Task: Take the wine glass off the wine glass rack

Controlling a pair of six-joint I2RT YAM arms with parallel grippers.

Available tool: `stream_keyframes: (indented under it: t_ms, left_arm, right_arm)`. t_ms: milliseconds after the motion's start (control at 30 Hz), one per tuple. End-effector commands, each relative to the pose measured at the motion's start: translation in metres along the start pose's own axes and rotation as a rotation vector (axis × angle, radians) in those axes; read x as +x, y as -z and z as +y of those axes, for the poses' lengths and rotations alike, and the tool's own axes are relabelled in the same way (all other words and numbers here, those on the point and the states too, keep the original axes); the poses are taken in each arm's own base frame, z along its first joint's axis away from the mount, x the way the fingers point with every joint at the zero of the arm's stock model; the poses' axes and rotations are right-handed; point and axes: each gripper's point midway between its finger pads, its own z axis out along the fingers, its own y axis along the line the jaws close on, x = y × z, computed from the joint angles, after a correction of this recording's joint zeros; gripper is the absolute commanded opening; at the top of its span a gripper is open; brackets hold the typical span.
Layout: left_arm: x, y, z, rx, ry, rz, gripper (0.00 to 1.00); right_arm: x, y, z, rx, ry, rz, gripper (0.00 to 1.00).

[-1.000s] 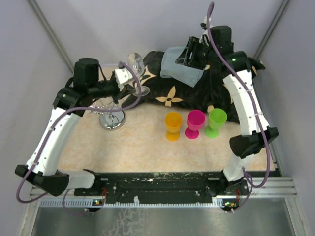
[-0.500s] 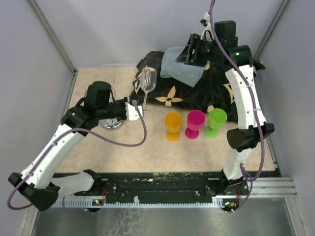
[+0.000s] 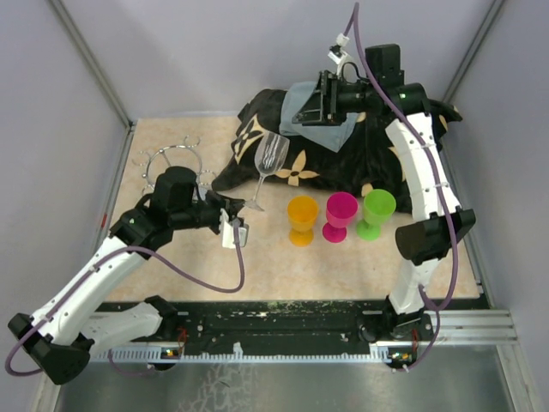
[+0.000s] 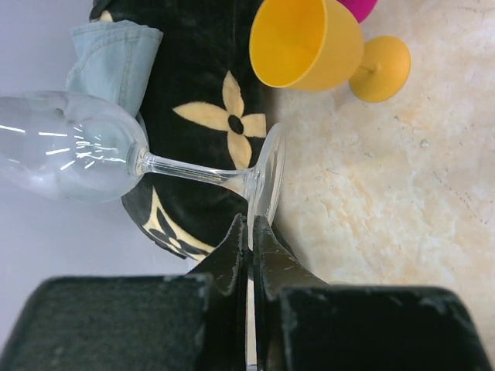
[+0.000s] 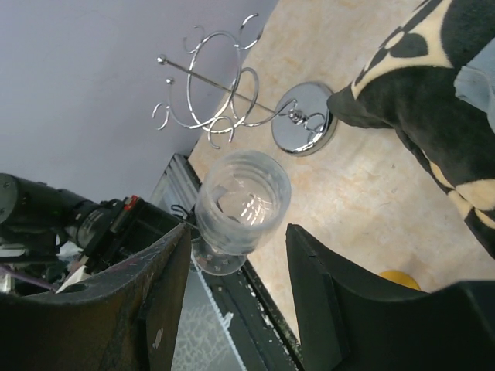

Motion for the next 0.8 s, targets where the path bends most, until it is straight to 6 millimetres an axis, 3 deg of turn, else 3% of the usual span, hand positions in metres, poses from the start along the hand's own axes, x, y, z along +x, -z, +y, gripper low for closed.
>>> stream_keyframes:
  t_ms: [0,400,767]
  left_arm:
    - [-0.013,0.002,0.005,-0.041,-0.206,-0.058,0.0]
    - [-0.013,-0.008,0.0,-0.046,-0.29,-0.09,0.0]
    - [-0.008,-0.011,0.002,-0.063,-0.311,-0.069,0.0]
  right_arm:
    - [-0.005,0.007,0.022,-0.113,0.114,-0.017,0.53]
    - [0.032,0.014,0.007,-0.07,0.154,0.064,0.53]
    - [0.038,0.017,0.023,-0.15,0.159,0.081,0.53]
